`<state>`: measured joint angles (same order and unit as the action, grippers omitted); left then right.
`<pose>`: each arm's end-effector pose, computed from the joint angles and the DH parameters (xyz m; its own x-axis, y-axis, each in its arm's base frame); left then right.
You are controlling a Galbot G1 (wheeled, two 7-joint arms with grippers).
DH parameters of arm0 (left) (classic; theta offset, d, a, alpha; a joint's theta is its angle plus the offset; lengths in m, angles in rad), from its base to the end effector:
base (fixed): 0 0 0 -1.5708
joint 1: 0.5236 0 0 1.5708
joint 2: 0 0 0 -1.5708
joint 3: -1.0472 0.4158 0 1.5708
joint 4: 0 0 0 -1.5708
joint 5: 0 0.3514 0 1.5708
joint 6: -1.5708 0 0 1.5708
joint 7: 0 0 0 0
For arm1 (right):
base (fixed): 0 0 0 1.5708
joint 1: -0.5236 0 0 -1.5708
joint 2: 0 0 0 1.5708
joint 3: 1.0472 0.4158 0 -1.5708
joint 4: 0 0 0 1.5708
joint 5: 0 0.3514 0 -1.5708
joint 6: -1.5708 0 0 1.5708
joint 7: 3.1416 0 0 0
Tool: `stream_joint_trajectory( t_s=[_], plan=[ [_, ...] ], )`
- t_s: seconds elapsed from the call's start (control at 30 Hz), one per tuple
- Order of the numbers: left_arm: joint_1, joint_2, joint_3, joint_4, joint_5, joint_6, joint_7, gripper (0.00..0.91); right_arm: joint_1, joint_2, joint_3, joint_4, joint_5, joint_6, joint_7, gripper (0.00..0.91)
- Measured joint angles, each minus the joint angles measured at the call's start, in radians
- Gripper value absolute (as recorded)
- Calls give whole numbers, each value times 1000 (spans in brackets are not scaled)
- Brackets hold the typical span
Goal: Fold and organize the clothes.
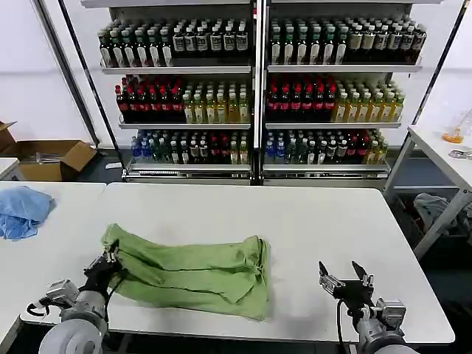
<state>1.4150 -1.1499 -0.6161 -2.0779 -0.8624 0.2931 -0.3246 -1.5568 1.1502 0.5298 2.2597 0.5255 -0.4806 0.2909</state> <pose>0.2091 0.1261 -0.3079 -0.9642 -0.0538 0.2598 -0.1462 0.9248 -0.3513 0.1514 -0.0801 -0.2851 -0.9304 -0.0251 0.3657 -0.0074 0.9987 0.0497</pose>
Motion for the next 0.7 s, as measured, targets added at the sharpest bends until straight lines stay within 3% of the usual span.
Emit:
stream_joint_trajectory(
  t_s=[0.3, 0.7],
  plan=[
    [-54, -75, 124, -36, -205, 11, 10, 20, -8, -6, 6, 2, 0, 1, -1, 907],
    [-126, -164, 330, 39, -258, 14, 12, 20, -11, -2, 7, 10, 0, 5, -3, 907]
  ],
)
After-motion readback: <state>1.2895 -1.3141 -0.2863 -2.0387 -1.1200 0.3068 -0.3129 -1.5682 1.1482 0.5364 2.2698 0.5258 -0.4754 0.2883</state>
